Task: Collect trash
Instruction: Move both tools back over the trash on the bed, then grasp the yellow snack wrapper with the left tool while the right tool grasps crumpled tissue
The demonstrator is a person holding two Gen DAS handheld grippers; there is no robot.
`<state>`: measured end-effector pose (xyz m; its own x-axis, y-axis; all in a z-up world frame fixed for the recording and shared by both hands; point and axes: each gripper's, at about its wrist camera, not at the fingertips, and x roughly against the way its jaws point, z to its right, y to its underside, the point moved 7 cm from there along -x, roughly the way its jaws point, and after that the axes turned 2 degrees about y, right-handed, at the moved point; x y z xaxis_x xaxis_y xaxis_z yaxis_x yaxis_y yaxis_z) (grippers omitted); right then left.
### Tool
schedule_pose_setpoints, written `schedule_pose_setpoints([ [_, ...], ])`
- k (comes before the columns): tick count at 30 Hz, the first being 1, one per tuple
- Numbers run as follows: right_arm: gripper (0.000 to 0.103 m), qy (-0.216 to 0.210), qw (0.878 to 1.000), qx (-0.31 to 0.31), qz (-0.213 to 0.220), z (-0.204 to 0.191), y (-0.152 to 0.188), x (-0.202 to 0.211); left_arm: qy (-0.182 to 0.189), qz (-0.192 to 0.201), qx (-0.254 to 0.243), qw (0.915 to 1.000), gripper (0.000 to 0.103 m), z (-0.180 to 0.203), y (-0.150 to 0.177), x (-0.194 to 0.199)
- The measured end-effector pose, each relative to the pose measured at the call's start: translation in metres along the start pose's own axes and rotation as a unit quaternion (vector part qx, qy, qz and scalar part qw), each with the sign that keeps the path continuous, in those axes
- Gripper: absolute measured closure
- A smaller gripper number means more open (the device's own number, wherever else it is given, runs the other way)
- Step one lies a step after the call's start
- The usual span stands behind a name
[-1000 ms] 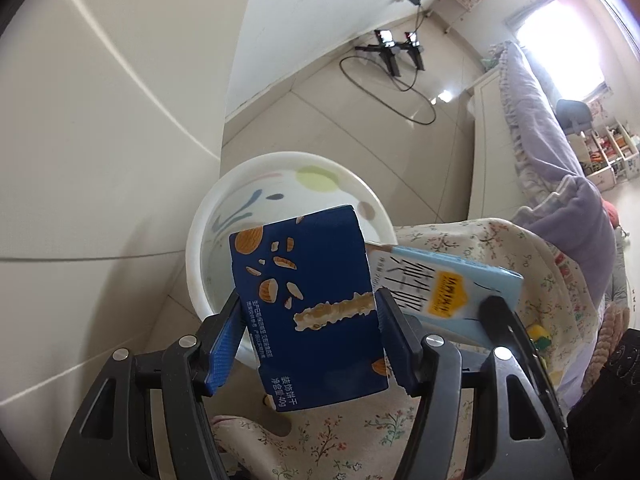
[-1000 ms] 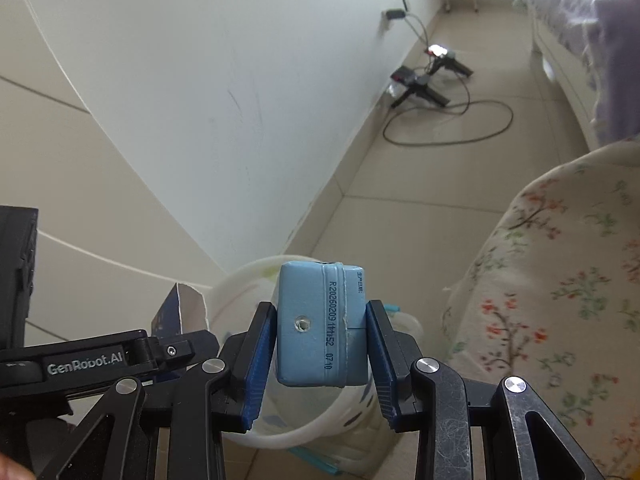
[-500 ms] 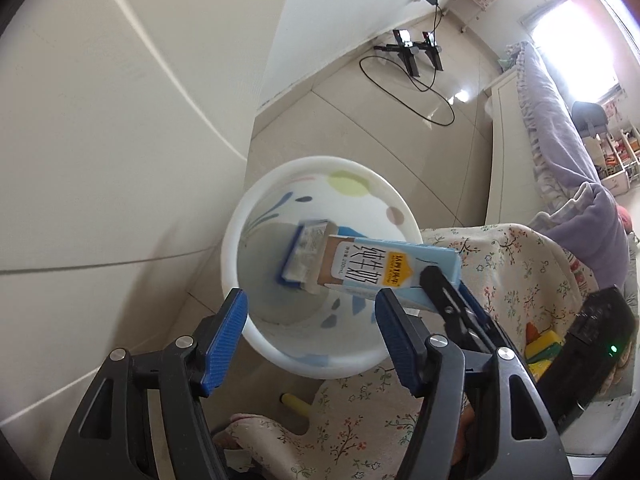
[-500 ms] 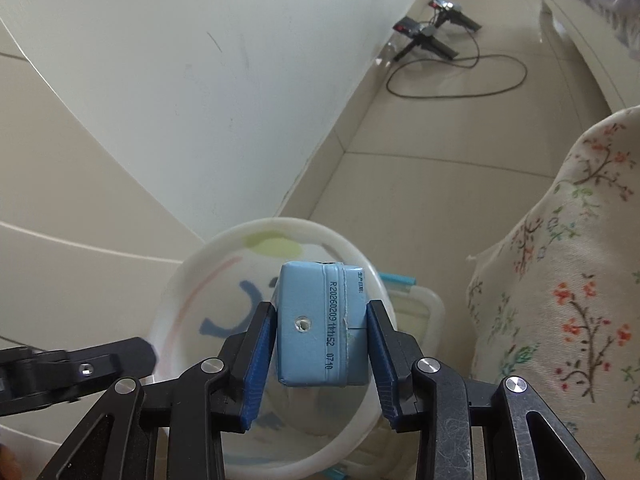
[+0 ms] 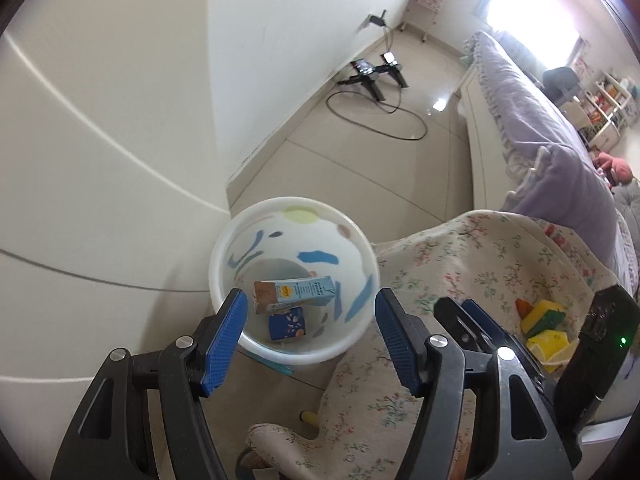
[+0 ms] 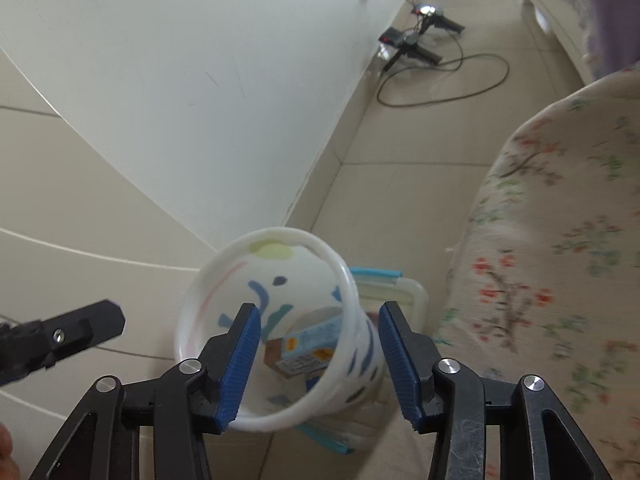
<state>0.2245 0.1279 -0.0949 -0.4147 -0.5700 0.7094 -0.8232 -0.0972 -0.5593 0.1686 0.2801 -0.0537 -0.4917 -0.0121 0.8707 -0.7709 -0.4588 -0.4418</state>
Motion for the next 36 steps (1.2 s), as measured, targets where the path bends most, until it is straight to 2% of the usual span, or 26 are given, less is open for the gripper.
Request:
schedule_pose_setpoints([
  [6, 0.045, 0.018, 0.999, 0.009, 0.044, 0.024, 0.004, 0.083, 0.029, 0.010, -0.044, 0.9986, 0.034, 0.052, 0.018, 0.029],
  [11, 0.044, 0.046, 0.994, -0.001, 0.096, 0.054, 0.005, 0.161, 0.063, 0.013, -0.095, 0.9934, 0.034, 0.115, 0.044, 0.050],
  [17, 0.035, 0.119, 0.982, -0.024, 0.146, 0.107, 0.011, 0.246, 0.122, -0.035, -0.145, 0.9812, 0.034, 0.199, 0.091, 0.049],
  [20, 0.034, 0.150, 0.975, -0.039, 0.156, 0.138, 0.017, 0.282, 0.144, -0.070, -0.152, 0.9753, 0.034, 0.230, 0.112, 0.037],
  [22, 0.028, 0.184, 0.969, -0.039, 0.161, 0.158, 0.022, 0.303, 0.152, -0.086, -0.156, 0.9722, 0.034, 0.247, 0.127, 0.028],
  [25, 0.026, 0.227, 0.959, -0.060, 0.161, 0.195, 0.030, 0.321, 0.157, -0.115, -0.164, 0.9672, 0.034, 0.268, 0.148, 0.010],
  [28, 0.026, 0.243, 0.953, -0.099, 0.151, 0.233, 0.042, 0.328, 0.153, -0.139, -0.168, 0.9639, 0.034, 0.282, 0.165, -0.012],
  [33, 0.026, 0.261, 0.946, -0.160, 0.108, 0.283, 0.072, 0.310, 0.147, -0.166, -0.177, 0.9590, 0.034, 0.297, 0.192, -0.044],
  [36, 0.026, 0.242, 0.943, -0.214, 0.077, 0.310, 0.091, 0.293, 0.139, -0.176, -0.192, 0.9554, 0.034, 0.306, 0.204, -0.059],
])
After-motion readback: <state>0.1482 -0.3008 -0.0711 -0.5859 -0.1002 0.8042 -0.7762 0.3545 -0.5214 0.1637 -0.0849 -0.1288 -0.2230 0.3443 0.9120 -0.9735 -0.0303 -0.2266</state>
